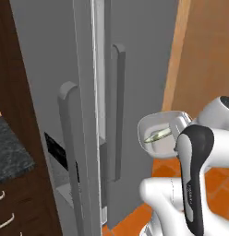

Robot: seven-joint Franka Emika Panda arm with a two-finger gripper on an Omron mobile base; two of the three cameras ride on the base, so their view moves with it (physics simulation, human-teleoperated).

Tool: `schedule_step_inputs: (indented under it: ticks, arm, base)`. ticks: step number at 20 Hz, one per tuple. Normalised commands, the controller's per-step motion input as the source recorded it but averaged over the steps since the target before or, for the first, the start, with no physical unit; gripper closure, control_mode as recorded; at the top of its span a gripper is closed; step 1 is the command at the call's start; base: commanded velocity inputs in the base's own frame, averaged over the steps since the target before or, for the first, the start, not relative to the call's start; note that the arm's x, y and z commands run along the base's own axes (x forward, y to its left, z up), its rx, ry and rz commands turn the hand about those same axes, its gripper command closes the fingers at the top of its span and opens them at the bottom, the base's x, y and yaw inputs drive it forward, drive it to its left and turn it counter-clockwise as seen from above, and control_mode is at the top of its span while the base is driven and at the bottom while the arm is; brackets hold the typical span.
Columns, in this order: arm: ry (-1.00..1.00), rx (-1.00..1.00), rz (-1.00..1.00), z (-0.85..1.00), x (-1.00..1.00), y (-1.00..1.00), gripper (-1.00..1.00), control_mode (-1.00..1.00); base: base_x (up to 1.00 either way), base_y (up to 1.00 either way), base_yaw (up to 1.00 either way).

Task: Take the meat container that has the fish and place it on the second highest rack of the freezer. Then take the vegetable container that has the bell pepper and mushroom and place it on the highest rack of the freezer.

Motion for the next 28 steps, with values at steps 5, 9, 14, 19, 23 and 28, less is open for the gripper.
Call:
schedule_step_inputs:
  ticks: [5, 9, 14, 19, 23, 28]
  arm:
    - [0.0, 0.0, 0.0, 0.0, 0.0, 0.0, 1.0, 1.0]
    - [0.0, 0.0, 0.0, 0.0, 0.0, 0.0, 1.0, 1.0]
    - [0.0, 0.0, 0.0, 0.0, 0.0, 0.0, 1.0, 1.0]
    - [0.0, 0.0, 0.0, 0.0, 0.0, 0.0, 1.0, 1.0]
    - [0.0, 0.0, 0.0, 0.0, 0.0, 0.0, 1.0, 1.0]
    - [0.0, 0.0, 0.0, 0.0, 0.0, 0.0, 1.0, 1.0]
  base:
    - [0.02, -0.18, 0.63]
    - [0.0, -0.38, 0.58]
    - [0.06, -0.41, 0.5]
    - [0.12, -0.01, 0.19]
    - [0.0, -0.46, 0.0]
    - [0.09, -0.02, 0.07]
